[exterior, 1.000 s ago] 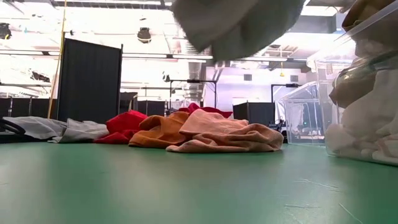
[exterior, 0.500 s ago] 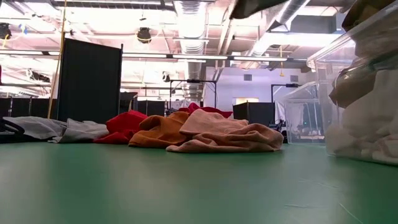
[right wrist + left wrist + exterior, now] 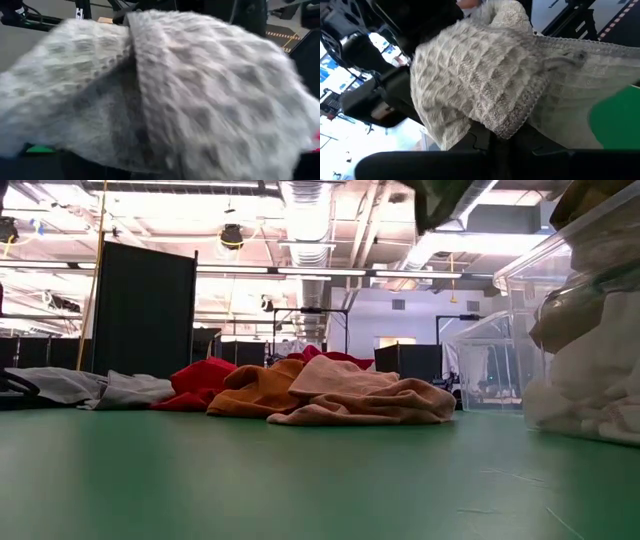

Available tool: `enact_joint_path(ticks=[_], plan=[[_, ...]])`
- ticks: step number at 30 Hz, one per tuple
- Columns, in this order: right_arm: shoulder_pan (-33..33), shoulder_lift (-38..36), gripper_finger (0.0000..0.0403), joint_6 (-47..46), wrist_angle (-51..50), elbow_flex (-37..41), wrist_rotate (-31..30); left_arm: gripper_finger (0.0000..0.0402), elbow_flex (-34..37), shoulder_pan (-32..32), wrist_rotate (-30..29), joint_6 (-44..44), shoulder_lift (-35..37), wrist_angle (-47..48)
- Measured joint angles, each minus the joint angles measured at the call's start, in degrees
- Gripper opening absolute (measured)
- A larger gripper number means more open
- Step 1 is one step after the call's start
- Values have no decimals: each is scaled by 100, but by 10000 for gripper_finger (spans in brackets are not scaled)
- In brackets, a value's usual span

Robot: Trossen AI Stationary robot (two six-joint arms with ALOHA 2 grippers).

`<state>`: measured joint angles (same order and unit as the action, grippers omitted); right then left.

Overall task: Sort towels by color in basket
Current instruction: Put the grey towel into the bottom transparent bin

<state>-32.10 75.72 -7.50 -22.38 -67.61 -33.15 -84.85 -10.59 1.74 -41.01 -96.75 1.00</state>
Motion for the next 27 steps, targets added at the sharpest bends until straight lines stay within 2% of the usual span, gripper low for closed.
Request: enact_joint_path(ticks=[10, 13, 16, 21, 27], plan=[[235, 242, 267, -75, 251, 0, 54, 28, 1, 7, 72, -147, 4, -90], [258, 258, 236, -72, 351, 0, 49, 29, 1, 5, 79, -145, 8, -95], [221, 254, 185, -68, 330, 0, 42, 37, 1, 4, 92, -188, 11, -68], [216, 247, 90, -177, 213, 0, 46, 80, -1, -31, 89, -211, 15, -179], [47, 186, 80, -338, -65, 0, 28, 149, -5, -42, 24, -137, 11, -112]])
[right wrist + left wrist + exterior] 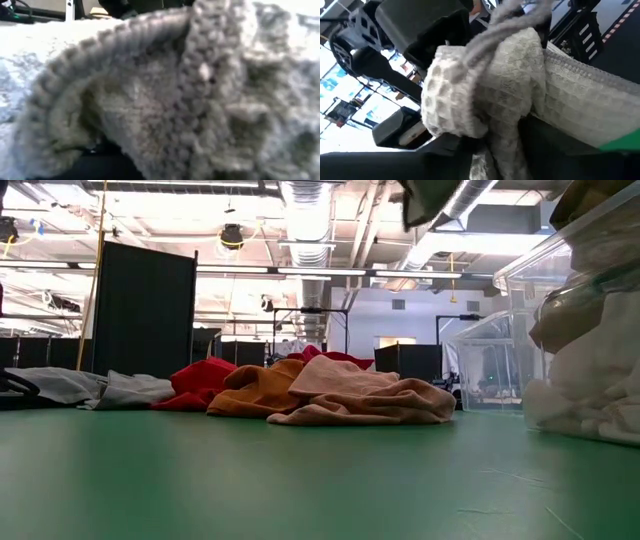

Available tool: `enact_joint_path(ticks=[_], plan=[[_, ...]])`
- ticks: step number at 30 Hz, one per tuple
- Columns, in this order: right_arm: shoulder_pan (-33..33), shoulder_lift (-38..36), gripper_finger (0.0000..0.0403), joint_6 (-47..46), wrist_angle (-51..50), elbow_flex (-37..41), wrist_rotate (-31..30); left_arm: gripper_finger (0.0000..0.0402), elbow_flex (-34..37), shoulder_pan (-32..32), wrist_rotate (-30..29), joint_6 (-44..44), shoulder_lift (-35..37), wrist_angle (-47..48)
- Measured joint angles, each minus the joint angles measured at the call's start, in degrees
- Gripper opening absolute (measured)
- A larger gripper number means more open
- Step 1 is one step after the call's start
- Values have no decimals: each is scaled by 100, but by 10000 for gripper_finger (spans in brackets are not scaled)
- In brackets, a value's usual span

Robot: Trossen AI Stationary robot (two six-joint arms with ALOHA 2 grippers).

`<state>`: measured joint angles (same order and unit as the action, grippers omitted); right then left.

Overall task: Sort towels by color in basket
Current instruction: Put the grey towel into the bottom transparent bin

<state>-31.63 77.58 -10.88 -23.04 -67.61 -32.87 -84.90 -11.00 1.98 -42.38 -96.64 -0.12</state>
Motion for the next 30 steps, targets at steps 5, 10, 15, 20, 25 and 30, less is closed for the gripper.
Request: enact_joint_path(ticks=[5, 10, 15, 20, 25, 30], plan=[[-376, -314, 80, -753, -935, 0, -4, 188, -8, 0, -274, 211, 25, 513], [-1015, -750, 80, -2132, -2190, -2, 44, 202, -9, 0, -384, 473, 26, 1547], [-1731, -1083, 80, -3706, -3110, -7, 162, 200, -7, -1, -396, 997, 26, 2491], [-2052, -975, 80, -4954, -4082, -4, 585, 200, -7, -28, -351, 1431, 26, 3122], [-1888, -591, 80, -5204, -4082, 161, 1276, 200, -4, -121, -207, 1711, 26, 3570], [-1654, -72, 80, -5161, -4060, 303, 1899, 200, -2, -250, -186, 1893, 6, 3796]])
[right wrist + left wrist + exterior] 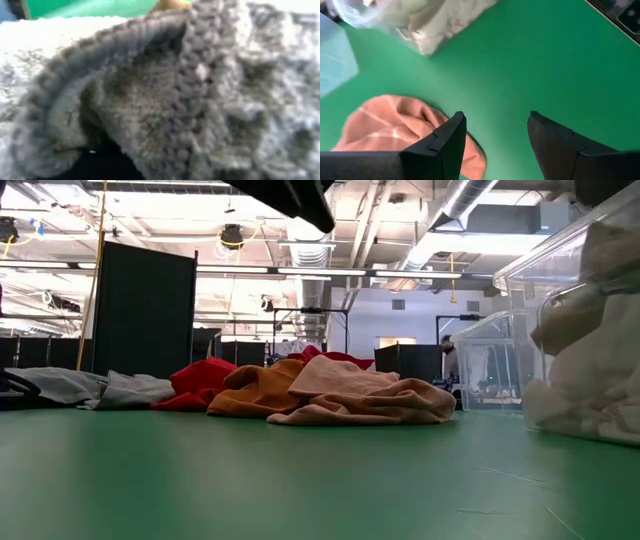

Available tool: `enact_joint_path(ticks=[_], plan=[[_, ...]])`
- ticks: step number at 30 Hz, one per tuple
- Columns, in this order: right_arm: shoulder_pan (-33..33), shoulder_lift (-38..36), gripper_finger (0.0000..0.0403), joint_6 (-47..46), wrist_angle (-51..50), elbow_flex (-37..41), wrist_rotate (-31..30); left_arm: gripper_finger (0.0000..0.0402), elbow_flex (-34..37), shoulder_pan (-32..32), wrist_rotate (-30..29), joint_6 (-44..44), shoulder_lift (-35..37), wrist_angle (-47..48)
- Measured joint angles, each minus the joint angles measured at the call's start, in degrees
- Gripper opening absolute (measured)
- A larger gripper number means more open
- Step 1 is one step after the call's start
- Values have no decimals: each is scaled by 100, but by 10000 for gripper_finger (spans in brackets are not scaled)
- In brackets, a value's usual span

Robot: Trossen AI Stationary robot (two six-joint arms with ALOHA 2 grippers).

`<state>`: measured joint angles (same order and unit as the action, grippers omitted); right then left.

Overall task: Sort towels by color in basket
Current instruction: Put the grey towel into the bottom transparent bin

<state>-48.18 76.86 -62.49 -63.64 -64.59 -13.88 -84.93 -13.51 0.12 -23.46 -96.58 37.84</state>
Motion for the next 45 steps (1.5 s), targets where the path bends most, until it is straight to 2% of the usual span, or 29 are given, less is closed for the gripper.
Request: enact_joint_path(ticks=[11, 24, 31, 35, 42, 45], plan=[[282, 755, 82, 139, 885, 788, 956, 199, 509, -285, 112, 234, -15, -9], [634, 776, 90, 155, 1660, 1316, 1414, 199, 1259, -377, 114, 473, -15, -320], [717, 724, 94, 99, 1697, 1332, 1561, 199, 1628, -384, 115, 487, -15, -494], [751, 508, 123, 41, 1671, 1270, 1589, 199, 1843, -384, 158, 529, -15, -551], [788, 13, 224, -129, 1345, 983, 1593, 199, 1963, -384, 162, 528, -15, -603], [788, -178, 248, -211, 1194, 889, 1588, 199, 1963, -384, 164, 483, -15, -679]])
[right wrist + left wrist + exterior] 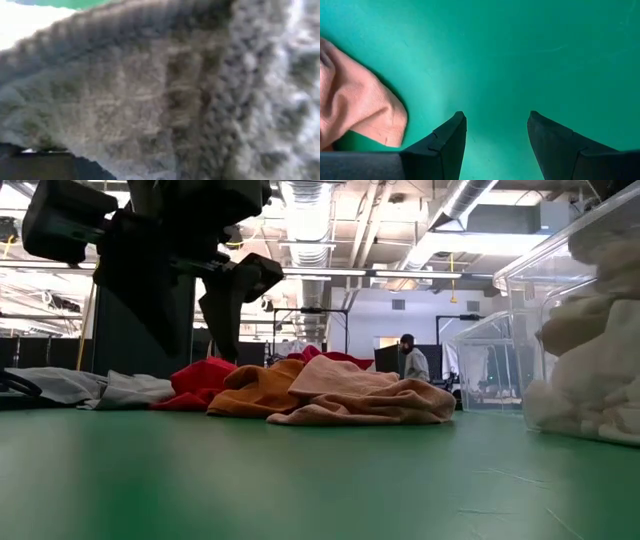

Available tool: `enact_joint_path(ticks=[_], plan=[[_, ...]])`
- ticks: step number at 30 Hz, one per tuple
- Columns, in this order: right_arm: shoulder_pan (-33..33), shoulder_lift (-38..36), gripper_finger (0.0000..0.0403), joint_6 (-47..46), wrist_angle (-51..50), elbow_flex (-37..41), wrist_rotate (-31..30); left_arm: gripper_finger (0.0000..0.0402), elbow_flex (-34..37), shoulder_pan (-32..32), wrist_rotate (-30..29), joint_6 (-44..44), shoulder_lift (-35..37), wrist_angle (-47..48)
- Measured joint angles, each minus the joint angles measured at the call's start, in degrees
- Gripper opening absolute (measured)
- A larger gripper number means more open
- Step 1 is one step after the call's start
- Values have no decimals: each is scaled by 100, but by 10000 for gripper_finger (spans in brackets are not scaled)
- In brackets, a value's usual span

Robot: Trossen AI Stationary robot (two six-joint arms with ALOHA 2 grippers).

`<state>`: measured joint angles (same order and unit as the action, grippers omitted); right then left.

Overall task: Sort towels by color in basket
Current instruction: Put the grey towel into the bottom transparent bin

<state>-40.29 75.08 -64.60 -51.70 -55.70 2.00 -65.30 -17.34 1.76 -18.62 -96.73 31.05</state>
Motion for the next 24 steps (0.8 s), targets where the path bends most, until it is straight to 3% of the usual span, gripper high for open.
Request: enact_joint_path(ticks=[24], plan=[[-61, -1322, 256, -435, -579, -722, -62, 199, 0, 4, 7, 23, 0, -146]])
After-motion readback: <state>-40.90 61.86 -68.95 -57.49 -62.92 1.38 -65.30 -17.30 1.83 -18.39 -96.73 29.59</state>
